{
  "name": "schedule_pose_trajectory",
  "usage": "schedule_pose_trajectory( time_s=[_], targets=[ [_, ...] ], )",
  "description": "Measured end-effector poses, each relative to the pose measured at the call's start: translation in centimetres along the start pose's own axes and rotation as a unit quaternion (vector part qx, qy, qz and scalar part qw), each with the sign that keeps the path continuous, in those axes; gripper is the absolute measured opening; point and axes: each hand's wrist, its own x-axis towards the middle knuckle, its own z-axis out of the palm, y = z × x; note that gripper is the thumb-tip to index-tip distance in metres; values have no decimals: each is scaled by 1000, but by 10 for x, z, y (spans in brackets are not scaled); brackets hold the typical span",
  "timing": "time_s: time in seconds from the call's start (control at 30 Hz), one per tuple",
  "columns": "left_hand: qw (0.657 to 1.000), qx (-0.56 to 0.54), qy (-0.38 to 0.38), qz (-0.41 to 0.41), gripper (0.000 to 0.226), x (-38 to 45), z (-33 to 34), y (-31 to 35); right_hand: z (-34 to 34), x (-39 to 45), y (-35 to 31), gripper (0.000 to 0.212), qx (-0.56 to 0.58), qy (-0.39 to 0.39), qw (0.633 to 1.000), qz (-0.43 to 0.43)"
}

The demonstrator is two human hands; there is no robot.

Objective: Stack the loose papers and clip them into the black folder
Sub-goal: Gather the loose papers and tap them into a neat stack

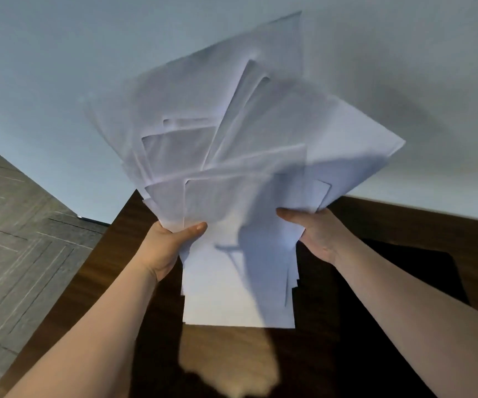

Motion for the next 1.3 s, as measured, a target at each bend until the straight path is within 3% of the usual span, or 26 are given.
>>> schedule_pose_trajectory(
  time_s=[0.07, 0.2, 0.4, 0.53, 0.6, 0.67, 0.83, 1.03, 1.17, 1.23, 1.3],
  targets=[
    [999, 10, 18, 40, 70, 5, 8, 19, 13, 2, -18, 44, -20, 30, 997, -62],
    [991, 76, 73, 82, 29, 8, 31, 61, 32, 3, -50, 42, -79, 61, 985, -143],
    [980, 120, 95, 124, 27, 12, 36, 87, 48, 1, -69, 47, -116, 53, 972, -199],
    [984, 125, 82, 100, 20, 10, 29, 73, 40, -4, -64, 30, -92, 101, 975, -177],
    [985, 133, 79, 73, 35, 10, 28, 66, 35, -3, -58, 20, -105, 100, 978, -149],
    [985, 143, 83, 54, 44, 11, 30, 58, 33, -2, -51, 24, -148, 98, 977, -119],
    [982, 97, 138, 80, 31, 7, 34, 52, 24, -3, -41, 36, -173, 55, 980, -86],
    [991, 10, 115, 67, 14, 4, 37, 57, 13, 0, -27, 54, -269, 68, 959, -59],
    [990, -27, 101, 90, 48, 8, 33, 63, 19, -2, -32, 25, -306, 71, 947, -67],
    [988, -59, 93, 112, 42, 12, 28, 71, 23, -3, -43, 14, -282, 58, 954, -85],
    [983, -106, 52, 137, 38, 17, 24, 76, 26, -1, -51, 18, -230, 28, 968, -96]
  ],
)
